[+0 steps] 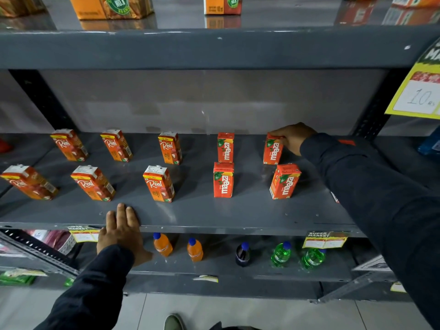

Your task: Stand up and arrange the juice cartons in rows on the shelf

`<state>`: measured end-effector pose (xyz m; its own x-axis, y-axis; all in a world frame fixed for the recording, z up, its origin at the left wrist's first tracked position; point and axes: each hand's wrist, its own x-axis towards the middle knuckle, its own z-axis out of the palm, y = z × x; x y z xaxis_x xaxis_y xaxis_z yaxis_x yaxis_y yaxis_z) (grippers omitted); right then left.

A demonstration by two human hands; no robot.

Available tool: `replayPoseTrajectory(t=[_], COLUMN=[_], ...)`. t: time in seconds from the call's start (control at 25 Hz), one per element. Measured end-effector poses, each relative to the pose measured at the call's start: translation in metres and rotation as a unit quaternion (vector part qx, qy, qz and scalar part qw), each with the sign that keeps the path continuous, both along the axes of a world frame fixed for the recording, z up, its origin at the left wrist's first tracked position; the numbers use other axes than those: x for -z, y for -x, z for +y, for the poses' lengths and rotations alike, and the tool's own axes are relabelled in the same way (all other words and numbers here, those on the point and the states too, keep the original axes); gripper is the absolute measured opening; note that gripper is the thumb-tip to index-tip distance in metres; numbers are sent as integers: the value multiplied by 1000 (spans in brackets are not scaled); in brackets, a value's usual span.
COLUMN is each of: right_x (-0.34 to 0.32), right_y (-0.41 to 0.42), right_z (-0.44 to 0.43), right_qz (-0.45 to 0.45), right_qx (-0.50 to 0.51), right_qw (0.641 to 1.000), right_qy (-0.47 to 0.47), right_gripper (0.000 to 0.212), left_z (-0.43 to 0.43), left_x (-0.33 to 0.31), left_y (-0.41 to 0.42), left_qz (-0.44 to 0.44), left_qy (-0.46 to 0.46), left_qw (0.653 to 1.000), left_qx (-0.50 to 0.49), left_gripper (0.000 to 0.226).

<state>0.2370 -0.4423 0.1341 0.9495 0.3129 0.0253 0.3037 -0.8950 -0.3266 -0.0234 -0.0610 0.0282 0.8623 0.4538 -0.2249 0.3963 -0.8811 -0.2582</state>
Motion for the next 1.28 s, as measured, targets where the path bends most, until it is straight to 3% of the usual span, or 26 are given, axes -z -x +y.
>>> replayPoseTrajectory(t=[0.16,0.28,0.36,0.44,0.52,0.56,0.68,1.0,1.08,1.2,1.28], right_x=[-2,-12,-17,-15,-5,0,3,0,-7,-23,-28], right_y=[5,18,37,65,80,82,84,85,90,89,89], right_z=[-1,-3,-9,-15,-19,-20,-18,-15,-20,-51,-85], right_qz=[-31,-78,-11,83,71,54,52,65,40,-30,-15], right_qx=[-34,-25,-52,-106,-137,-132,-104,-95,-105,-53,-1], right_qw=[997,993,983,987,987,989,993,993,994,996,1000], right_qy=[63,-86,-173,-90,40,52,0,19,4,-64,3], right_gripper=[42,37,33,46,48,45,40,52,65,55,55], left_z=[0,1,1,0,0,0,1,0,0,1,0], left_x=[1,1,2,2,3,3,4,3,2,1,-1], left_y=[0,0,0,-1,-1,-2,-1,-1,0,-1,-1], left_qz=[4,6,10,11,12,12,13,10,11,13,12], left_qy=[1,0,2,6,8,11,18,36,35,32,37], left_qw=[1000,1000,1000,1000,1000,1000,1000,999,999,999,999], left_qx=[-3,-2,-3,-10,-14,-16,-18,-26,-26,-21,-23], left_gripper=[146,144,144,145,147,147,149,151,151,153,153])
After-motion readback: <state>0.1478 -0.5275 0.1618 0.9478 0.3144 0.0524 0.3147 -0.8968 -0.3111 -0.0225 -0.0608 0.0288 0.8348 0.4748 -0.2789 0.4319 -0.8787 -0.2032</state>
